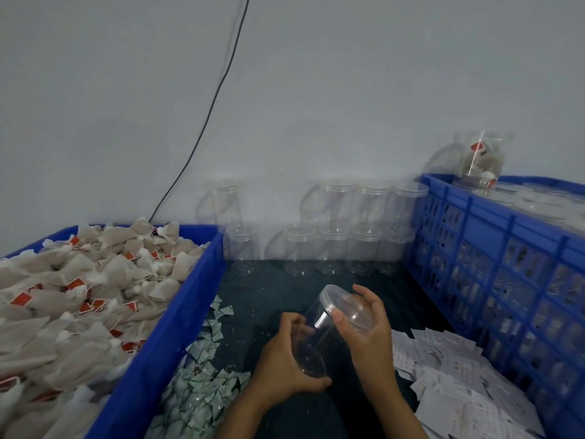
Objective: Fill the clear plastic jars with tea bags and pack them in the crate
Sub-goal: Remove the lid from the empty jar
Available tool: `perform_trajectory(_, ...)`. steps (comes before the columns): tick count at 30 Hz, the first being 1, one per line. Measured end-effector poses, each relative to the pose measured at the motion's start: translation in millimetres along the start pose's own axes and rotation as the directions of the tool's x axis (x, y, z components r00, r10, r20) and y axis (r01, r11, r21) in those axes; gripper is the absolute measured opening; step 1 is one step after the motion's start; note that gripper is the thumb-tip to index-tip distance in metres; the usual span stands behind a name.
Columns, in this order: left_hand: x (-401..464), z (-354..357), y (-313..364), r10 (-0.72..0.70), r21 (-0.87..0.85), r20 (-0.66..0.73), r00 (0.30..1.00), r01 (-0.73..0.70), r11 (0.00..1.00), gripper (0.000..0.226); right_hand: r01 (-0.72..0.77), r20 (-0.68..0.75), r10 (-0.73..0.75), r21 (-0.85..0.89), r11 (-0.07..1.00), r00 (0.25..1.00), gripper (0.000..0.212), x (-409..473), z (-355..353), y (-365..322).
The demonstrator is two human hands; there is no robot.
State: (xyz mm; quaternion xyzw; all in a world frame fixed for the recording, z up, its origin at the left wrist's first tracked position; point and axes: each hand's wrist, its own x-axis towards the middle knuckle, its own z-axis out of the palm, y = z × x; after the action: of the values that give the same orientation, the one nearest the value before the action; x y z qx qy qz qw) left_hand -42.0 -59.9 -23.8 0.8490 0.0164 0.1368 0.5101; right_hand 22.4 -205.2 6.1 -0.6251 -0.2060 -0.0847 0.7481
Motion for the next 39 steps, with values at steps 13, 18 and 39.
perform_trajectory(13,-7,-2,5,0.034,0.190,-0.129,0.991,-0.009,0.982,0.095,-0.246,0.067,0.237,0.258,0.934,0.969,0.100,-2,2,5)
perform_trajectory(18,-7,-7,10,-0.035,-0.155,0.106,0.994,0.051,0.987,0.084,-0.303,0.153,0.264,0.367,0.879,0.952,0.081,6,-8,-4)
perform_trajectory(39,-11,-13,17,-0.064,-0.412,0.382,0.922,0.232,0.881,0.081,-0.406,0.258,0.316,0.634,0.658,0.913,0.058,9,-18,-4)
